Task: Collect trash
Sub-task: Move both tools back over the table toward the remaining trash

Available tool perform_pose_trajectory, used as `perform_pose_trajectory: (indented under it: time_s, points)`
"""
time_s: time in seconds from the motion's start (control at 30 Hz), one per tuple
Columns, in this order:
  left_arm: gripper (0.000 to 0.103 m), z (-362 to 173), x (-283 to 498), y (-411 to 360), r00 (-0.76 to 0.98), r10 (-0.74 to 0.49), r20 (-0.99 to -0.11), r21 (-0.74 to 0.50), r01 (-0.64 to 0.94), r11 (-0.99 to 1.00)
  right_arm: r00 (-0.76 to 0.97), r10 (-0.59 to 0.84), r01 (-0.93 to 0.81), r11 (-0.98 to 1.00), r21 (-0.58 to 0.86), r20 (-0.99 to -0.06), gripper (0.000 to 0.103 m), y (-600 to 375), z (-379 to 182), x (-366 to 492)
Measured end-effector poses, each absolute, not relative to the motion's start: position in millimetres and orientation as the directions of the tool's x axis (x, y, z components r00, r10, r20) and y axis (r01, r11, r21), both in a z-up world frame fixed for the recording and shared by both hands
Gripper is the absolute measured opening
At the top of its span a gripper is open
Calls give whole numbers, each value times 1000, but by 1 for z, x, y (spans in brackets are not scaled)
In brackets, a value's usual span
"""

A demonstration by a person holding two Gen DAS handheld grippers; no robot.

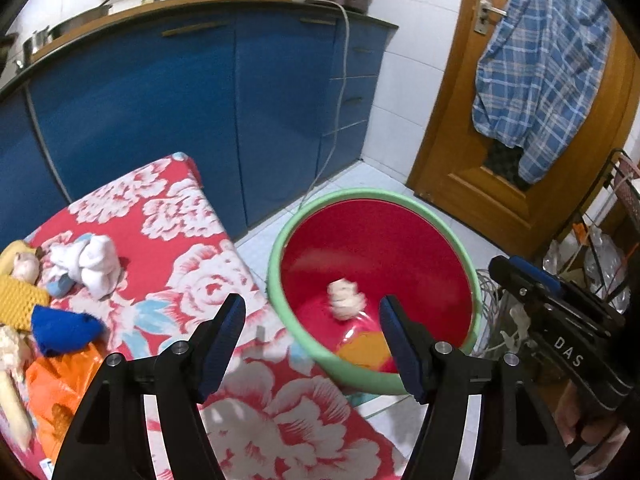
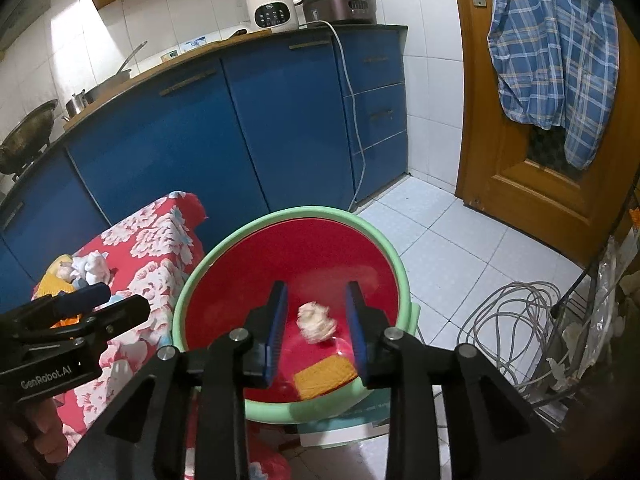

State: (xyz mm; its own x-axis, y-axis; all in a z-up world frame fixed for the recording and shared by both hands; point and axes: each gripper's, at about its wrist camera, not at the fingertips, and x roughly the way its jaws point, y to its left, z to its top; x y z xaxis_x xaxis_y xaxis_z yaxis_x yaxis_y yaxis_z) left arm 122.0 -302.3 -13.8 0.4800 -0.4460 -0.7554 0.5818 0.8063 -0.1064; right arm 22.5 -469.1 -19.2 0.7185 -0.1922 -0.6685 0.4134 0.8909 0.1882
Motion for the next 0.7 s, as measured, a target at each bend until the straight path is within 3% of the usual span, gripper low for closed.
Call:
perform_pose_trajectory:
  time_s: [0.7]
  points:
    - [71, 17, 109, -184, 604, -331, -725, -114, 369, 922, 770, 11, 168, 961, 219, -638, 34, -369, 21, 33]
